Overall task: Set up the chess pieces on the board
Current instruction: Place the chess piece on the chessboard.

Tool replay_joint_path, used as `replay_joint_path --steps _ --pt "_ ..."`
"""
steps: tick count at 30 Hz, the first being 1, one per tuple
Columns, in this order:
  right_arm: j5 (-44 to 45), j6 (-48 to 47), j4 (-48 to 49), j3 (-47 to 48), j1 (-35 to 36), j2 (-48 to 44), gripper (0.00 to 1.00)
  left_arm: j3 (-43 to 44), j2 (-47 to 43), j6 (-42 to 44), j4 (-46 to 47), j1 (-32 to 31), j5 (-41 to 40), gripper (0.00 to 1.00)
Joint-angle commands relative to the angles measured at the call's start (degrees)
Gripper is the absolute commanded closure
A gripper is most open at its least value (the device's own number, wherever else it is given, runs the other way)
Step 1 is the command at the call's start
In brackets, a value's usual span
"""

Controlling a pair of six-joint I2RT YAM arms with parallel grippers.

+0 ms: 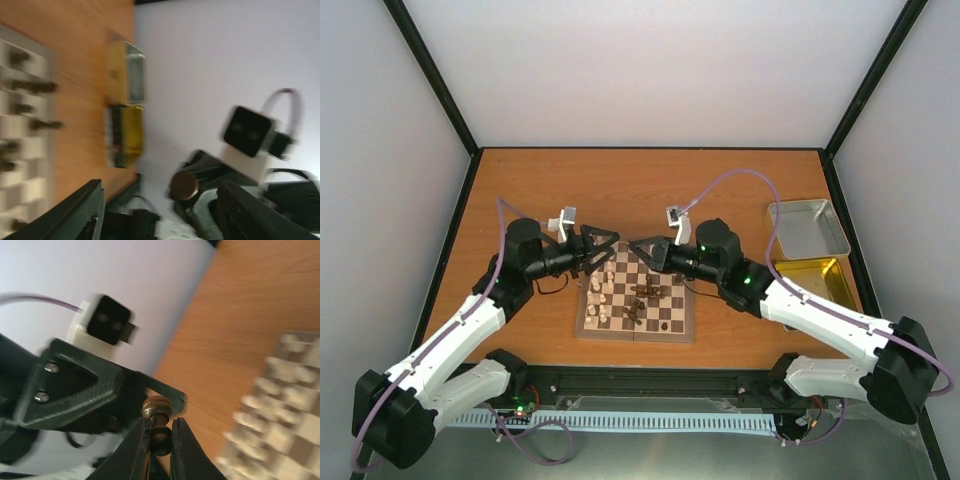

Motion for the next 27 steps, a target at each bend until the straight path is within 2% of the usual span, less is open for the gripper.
replay_joint_path --steps 1,5,9,17,27 --pt "7.92 -15.64 -31.50 7.88 -0.72 -0.84 0.93 6.59 -0.58 22.48 -21.86 0.31 -13.07 0.35" --pt "14.95 -26.55 -54.38 15.35 -0.72 5.47 0.93 9.24 -2.68 34.30 -29.85 0.34 -28.77 0.32" --pt "17.63 -30.91 -65.17 19.59 -0.72 11.55 0.94 10.03 -5.84 42.65 -30.37 0.31 -37.21 0.26" --pt "22.02 -33.42 -69.47 28.52 -0.46 26.04 0.94 9.30 -8.00 49.28 -29.39 0.31 -47.22 0.25" --pt "24.76 -35.52 -71.14 37.56 -0.43 37.33 0.92 8.14 -8.98 49.31 -28.62 0.34 -44.97 0.23"
